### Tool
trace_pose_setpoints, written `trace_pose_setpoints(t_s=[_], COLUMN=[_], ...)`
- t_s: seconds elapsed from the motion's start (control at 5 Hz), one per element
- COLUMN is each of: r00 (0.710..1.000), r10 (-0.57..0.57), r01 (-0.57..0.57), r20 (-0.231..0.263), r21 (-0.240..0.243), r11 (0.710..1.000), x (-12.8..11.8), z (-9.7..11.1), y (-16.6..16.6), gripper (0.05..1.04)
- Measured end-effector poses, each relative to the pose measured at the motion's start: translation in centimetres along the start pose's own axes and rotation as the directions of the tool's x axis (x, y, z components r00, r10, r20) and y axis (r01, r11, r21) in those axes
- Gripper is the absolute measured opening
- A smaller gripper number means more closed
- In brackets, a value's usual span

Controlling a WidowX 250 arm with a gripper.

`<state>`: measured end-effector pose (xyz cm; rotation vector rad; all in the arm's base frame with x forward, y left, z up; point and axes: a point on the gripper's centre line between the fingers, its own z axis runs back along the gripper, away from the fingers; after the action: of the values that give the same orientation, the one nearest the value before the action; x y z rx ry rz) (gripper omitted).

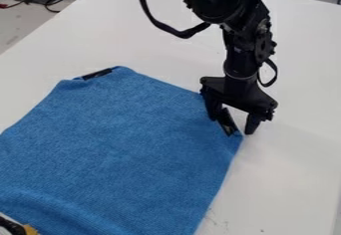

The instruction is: Fold the cloth from top right to the middle

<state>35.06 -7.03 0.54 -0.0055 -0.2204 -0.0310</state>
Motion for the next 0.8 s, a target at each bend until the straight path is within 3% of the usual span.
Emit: trace_pose_setpoints(t_s=[0.4,0.6,0.8], r00=[1.000,0.998,0.993], r10=[-0.020,-0.056,-0.105], r01=[0.020,0.056,0.103], r20=[0.014,0.011,-0.051], r21=[-0.032,-0.048,-0.031], r11=[0.999,0.997,0.994], x=[0.3,0.6,0.8], z=[0.0,0.1,1.1], y=[0.6,0.6,0.8], gripper=[0.420,0.227,0.119])
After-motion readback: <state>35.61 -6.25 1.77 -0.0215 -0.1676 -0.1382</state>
